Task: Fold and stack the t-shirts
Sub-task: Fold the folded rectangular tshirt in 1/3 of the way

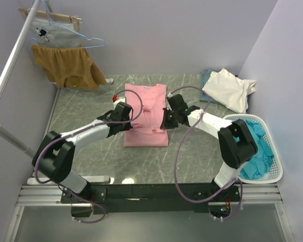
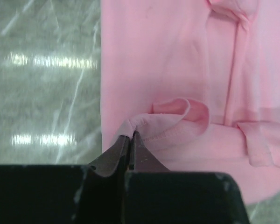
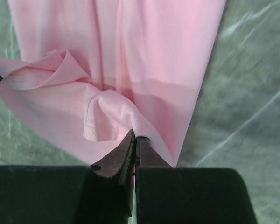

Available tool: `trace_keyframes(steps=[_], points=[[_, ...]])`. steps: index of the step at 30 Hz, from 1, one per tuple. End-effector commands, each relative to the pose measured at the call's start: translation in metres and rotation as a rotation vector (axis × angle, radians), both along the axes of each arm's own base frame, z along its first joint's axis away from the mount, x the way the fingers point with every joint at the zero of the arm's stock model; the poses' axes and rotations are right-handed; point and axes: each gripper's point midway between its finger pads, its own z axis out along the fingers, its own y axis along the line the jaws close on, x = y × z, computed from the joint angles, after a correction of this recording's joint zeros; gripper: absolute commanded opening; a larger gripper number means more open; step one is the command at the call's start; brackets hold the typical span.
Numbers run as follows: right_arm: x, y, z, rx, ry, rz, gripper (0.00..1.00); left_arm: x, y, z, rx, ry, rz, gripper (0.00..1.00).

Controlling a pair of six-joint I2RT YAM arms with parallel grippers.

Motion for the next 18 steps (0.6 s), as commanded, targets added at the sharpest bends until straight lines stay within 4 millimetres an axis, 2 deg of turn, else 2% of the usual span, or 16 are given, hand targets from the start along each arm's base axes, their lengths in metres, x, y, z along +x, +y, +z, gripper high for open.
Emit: trace_keyframes(steps=[1, 2, 3, 4, 5, 6, 7, 9, 10, 11, 12, 13, 14, 15, 17, 18], points=[[0.030, 0.001, 0.001, 0.004, -0.017, 0.022, 0.00, 0.042, -0.013, 0.011, -0.037, -0.077, -0.074, 0.01], [0.040, 0.004, 0.007, 0.008, -0.033, 0.023, 0.00, 0.046, -0.016, 0.010, -0.046, -0.074, -0.090, 0.01], [0.045, 0.001, -0.002, -0.009, -0.016, 0.016, 0.00, 0.054, -0.013, 0.004, -0.044, -0.069, -0.083, 0.01], [0.048, -0.001, -0.004, -0.025, -0.010, 0.014, 0.00, 0.061, -0.014, 0.007, -0.045, -0.077, -0.083, 0.01], [0.058, -0.001, 0.001, -0.034, -0.031, 0.001, 0.00, 0.065, -0.012, 0.004, -0.035, -0.073, -0.085, 0.01], [0.063, -0.004, -0.002, -0.048, -0.028, -0.007, 0.00, 0.067, -0.009, -0.003, -0.021, -0.057, -0.078, 0.01], [0.066, -0.005, -0.003, -0.060, -0.035, -0.013, 0.04, 0.072, -0.007, -0.003, -0.014, -0.059, -0.072, 0.04], [0.082, -0.016, 0.000, -0.107, -0.069, -0.067, 0.21, 0.078, 0.001, -0.009, 0.005, -0.051, -0.045, 0.85], [0.089, -0.022, 0.003, -0.129, -0.099, -0.096, 0.45, 0.081, 0.003, -0.007, 0.010, -0.056, -0.038, 0.99], [0.092, -0.029, 0.005, -0.157, -0.118, -0.119, 0.52, 0.082, 0.006, -0.005, 0.023, -0.062, -0.030, 0.99], [0.097, -0.041, 0.016, -0.201, -0.167, -0.163, 0.56, 0.085, 0.010, 0.004, 0.037, -0.086, -0.015, 1.00], [0.099, -0.043, 0.026, -0.198, -0.201, -0.180, 0.59, 0.084, 0.011, 0.010, 0.036, -0.101, -0.015, 0.99], [0.093, -0.047, 0.025, -0.193, -0.206, -0.179, 0.61, 0.084, 0.013, 0.019, 0.031, -0.123, -0.012, 1.00], [0.088, -0.040, 0.046, -0.136, -0.241, -0.154, 0.63, 0.081, 0.012, 0.036, 0.008, -0.161, -0.018, 0.99], [0.079, -0.033, 0.052, -0.082, -0.244, -0.120, 0.63, 0.074, 0.011, 0.043, -0.016, -0.173, -0.043, 0.99], [0.073, -0.028, 0.055, -0.053, -0.232, -0.100, 0.63, 0.069, 0.007, 0.054, -0.042, -0.191, -0.062, 0.99]])
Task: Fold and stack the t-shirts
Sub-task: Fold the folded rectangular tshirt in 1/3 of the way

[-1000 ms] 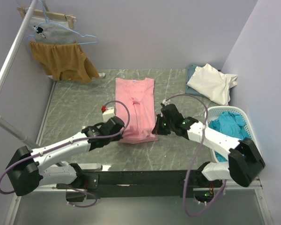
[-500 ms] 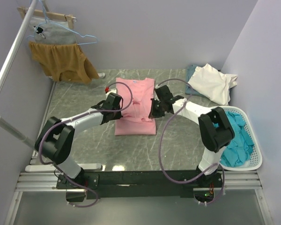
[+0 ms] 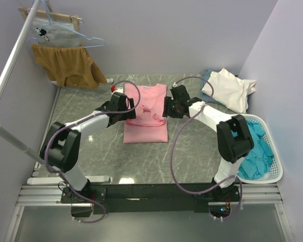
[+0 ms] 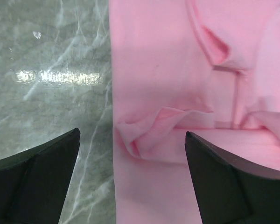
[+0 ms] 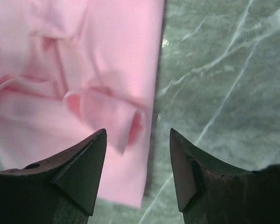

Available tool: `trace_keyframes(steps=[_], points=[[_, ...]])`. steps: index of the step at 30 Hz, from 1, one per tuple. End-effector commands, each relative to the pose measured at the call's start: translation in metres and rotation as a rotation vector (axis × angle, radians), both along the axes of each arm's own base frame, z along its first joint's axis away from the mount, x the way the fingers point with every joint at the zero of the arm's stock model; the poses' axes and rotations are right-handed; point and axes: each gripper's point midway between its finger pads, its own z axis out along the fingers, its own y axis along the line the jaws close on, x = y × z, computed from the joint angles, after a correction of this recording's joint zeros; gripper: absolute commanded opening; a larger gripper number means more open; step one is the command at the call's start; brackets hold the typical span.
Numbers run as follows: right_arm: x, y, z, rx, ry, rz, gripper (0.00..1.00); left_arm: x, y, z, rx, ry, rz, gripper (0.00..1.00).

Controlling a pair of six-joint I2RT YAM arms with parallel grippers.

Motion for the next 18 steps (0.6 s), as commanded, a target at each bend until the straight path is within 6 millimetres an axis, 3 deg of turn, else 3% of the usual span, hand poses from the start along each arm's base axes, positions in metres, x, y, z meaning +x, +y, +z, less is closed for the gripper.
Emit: trace_keyframes(steps=[1, 6, 10, 14, 18], points=[[-0.010, 0.014, 0.054, 0.137, -0.087, 0.063, 0.63, -0.004, -0.014, 0.065, -0.109, -0.145, -0.085, 0.99], [-0.041, 0.042, 0.039, 0.225, 0.021, 0.154, 0.59, -0.033, -0.040, 0.059, -0.241, -0.057, -0.215, 0.99], [-0.059, 0.060, 0.028, 0.279, 0.079, 0.197, 0.58, -0.052, -0.056, 0.039, -0.328, 0.020, -0.279, 1.00], [-0.067, 0.069, 0.018, 0.278, 0.101, 0.216, 0.57, -0.050, -0.061, 0.018, -0.326, 0.072, -0.281, 1.00], [-0.062, 0.074, 0.006, 0.265, 0.123, 0.218, 0.57, -0.036, -0.064, 0.013, -0.318, 0.062, -0.269, 0.99]])
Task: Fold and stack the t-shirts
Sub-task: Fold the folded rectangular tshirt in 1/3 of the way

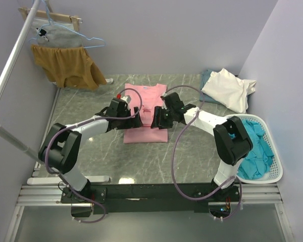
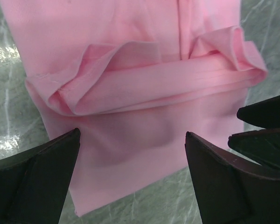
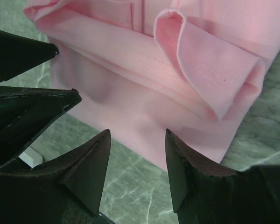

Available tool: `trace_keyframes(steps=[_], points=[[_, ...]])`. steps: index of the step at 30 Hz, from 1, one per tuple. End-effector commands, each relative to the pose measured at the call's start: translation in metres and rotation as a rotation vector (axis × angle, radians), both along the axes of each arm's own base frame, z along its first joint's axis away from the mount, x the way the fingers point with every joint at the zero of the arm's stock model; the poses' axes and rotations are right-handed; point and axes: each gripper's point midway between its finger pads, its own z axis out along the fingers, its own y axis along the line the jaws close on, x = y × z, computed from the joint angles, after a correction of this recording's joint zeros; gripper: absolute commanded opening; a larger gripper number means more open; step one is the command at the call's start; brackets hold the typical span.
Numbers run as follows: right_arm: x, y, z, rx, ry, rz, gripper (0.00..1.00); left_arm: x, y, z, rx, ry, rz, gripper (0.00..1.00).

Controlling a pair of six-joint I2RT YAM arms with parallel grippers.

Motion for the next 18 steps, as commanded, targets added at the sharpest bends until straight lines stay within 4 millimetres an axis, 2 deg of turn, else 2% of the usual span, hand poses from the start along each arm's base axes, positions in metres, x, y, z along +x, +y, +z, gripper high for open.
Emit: trace_keyframes(steps=[1, 6, 13, 18], points=[[0.011, 0.011, -0.004, 0.020, -0.008, 0.014, 0.57, 0.024, -0.018, 0.017, -0.060, -0.060, -0.014, 0.99], [0.028, 0.008, -0.016, -0.040, -0.012, -0.006, 0.57, 0.043, -0.023, 0.007, -0.030, -0.054, -0.008, 0.99], [0.059, 0.005, -0.012, -0.075, -0.069, -0.025, 0.57, 0.074, -0.023, 0.014, 0.033, -0.105, 0.014, 0.99], [0.084, -0.001, -0.017, -0.108, -0.089, -0.050, 0.57, 0.090, -0.018, 0.003, 0.084, -0.117, 0.039, 0.99]])
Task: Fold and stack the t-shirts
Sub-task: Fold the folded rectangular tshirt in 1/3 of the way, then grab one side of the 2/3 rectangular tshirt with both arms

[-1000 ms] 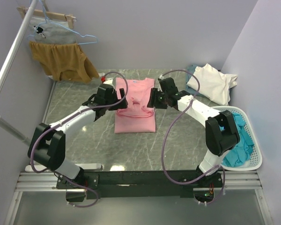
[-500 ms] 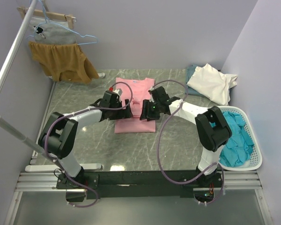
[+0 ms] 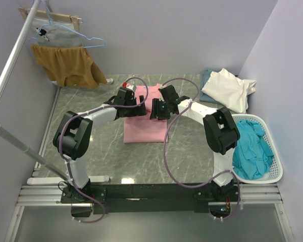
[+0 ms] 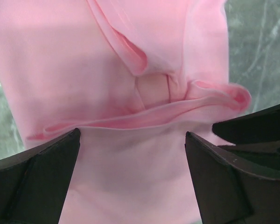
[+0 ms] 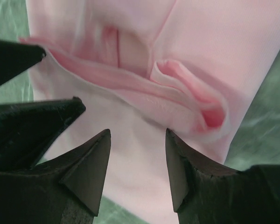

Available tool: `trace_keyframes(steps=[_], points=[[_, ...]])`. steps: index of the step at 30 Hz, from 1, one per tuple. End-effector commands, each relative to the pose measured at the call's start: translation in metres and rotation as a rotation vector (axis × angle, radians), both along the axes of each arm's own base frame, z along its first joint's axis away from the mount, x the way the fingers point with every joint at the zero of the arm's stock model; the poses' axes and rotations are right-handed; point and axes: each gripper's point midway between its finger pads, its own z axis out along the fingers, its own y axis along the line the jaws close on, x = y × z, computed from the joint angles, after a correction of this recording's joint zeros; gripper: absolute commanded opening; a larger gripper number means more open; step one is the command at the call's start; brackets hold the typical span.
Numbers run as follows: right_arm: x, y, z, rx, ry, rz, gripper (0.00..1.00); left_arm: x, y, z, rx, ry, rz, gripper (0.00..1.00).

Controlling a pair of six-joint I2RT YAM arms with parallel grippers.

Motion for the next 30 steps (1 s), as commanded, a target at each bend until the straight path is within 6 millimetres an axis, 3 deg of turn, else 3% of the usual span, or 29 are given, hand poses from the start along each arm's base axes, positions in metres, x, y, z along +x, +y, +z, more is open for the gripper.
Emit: trace_keyframes(steps=[1, 3, 4, 6, 7, 9, 10, 11, 12, 13, 14, 16, 17, 18, 20, 21, 23, 24, 26, 27, 30], points=[[0.040, -0.008, 0.010, -0.035, -0.084, -0.030, 0.57, 0.026, 0.003, 0.005, 0.049, -0.066, 0.020, 1.00], [0.053, -0.011, 0.008, -0.051, -0.106, -0.040, 0.57, 0.033, 0.006, 0.001, 0.067, -0.074, 0.033, 1.00], [0.065, -0.011, 0.017, -0.045, -0.137, -0.052, 0.57, 0.035, 0.008, 0.001, 0.079, -0.082, 0.034, 0.99], [0.071, -0.018, 0.015, -0.093, -0.122, -0.058, 0.57, 0.040, 0.009, 0.005, 0.085, -0.092, 0.041, 0.99], [0.081, -0.022, 0.024, -0.111, -0.156, -0.080, 0.57, 0.040, 0.010, 0.008, 0.090, -0.102, 0.033, 0.99], [0.089, -0.035, 0.039, -0.154, -0.219, -0.128, 0.58, 0.042, 0.023, 0.021, 0.122, -0.147, 0.088, 0.99], [0.087, -0.043, 0.038, -0.172, -0.222, -0.143, 0.58, 0.041, 0.028, 0.027, 0.130, -0.164, 0.104, 0.99], [0.089, -0.052, 0.052, -0.192, -0.260, -0.172, 0.59, 0.040, 0.033, 0.045, 0.126, -0.205, 0.129, 1.00], [0.086, -0.064, 0.047, -0.228, -0.268, -0.195, 0.60, 0.037, 0.045, 0.046, 0.154, -0.215, 0.171, 0.99], [0.083, -0.070, 0.050, -0.238, -0.277, -0.204, 0.60, 0.033, 0.050, 0.064, 0.146, -0.252, 0.188, 0.99], [0.081, -0.078, 0.061, -0.237, -0.298, -0.218, 0.61, 0.029, 0.056, 0.068, 0.151, -0.258, 0.204, 1.00], [0.064, -0.086, 0.049, -0.247, -0.261, -0.206, 0.61, 0.018, 0.067, 0.073, 0.164, -0.255, 0.235, 1.00], [0.057, -0.090, 0.053, -0.237, -0.257, -0.210, 0.62, 0.010, 0.069, 0.070, 0.171, -0.230, 0.234, 0.99], [0.043, -0.094, 0.038, -0.244, -0.213, -0.199, 0.62, 0.002, 0.072, 0.061, 0.177, -0.203, 0.232, 0.99], [0.024, -0.091, 0.037, -0.198, -0.184, -0.176, 0.62, -0.013, 0.068, 0.059, 0.137, -0.178, 0.204, 1.00], [0.008, -0.093, 0.021, -0.188, -0.140, -0.162, 0.62, -0.026, 0.071, 0.044, 0.134, -0.150, 0.198, 0.99], [-0.011, -0.086, 0.022, -0.118, -0.114, -0.139, 0.62, -0.042, 0.067, 0.042, 0.070, -0.138, 0.180, 0.99], [-0.026, -0.088, 0.009, -0.109, -0.083, -0.132, 0.62, -0.055, 0.070, 0.025, 0.068, -0.112, 0.173, 0.99], [-0.041, -0.081, 0.009, -0.042, -0.059, -0.116, 0.62, -0.068, 0.067, 0.023, 0.022, -0.102, 0.160, 1.00], [-0.051, -0.082, 0.000, -0.031, -0.036, -0.110, 0.62, -0.079, 0.071, 0.010, 0.029, -0.076, 0.159, 0.99], [-0.068, -0.077, -0.005, 0.031, 0.000, -0.094, 0.63, -0.096, 0.077, -0.003, 0.022, -0.055, 0.168, 1.00]])
